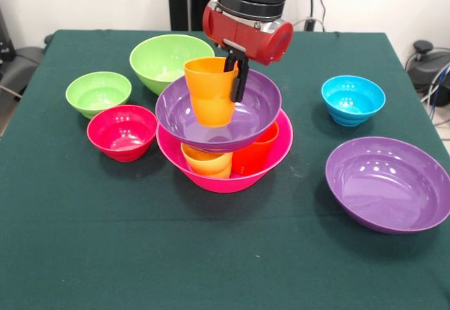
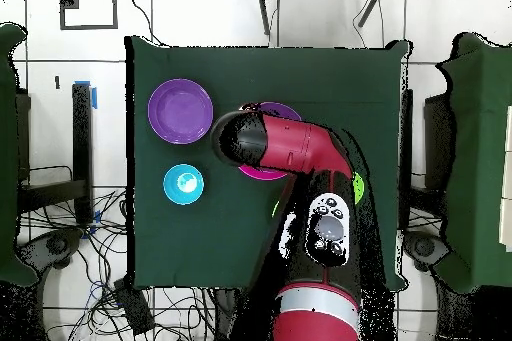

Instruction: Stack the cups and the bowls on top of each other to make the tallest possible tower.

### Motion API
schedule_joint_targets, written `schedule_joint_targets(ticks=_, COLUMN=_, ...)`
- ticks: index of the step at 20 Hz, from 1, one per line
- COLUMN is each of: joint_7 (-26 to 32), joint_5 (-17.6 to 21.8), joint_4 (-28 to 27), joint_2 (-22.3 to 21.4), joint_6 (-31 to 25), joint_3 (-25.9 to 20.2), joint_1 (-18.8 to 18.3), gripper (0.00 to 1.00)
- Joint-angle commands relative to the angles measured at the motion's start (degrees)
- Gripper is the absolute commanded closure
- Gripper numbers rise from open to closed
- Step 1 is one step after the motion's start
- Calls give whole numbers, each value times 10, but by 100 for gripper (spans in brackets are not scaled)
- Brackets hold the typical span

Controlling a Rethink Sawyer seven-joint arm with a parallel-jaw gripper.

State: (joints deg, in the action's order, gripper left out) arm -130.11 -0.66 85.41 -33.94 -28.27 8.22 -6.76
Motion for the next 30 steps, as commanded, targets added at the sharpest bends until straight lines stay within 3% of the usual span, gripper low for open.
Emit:
schedule_joint_targets(ticks=1, joint_7=20, joint_5=26, joint_4=15, joint_2=12, joint_6=-28, joint_3=-53, joint_1=-11, gripper=100)
schedule_joint_targets(ticks=30, joint_7=11, joint_5=28, joint_4=46, joint_2=12, joint_6=-5, joint_3=-56, joint_1=-11, gripper=100)
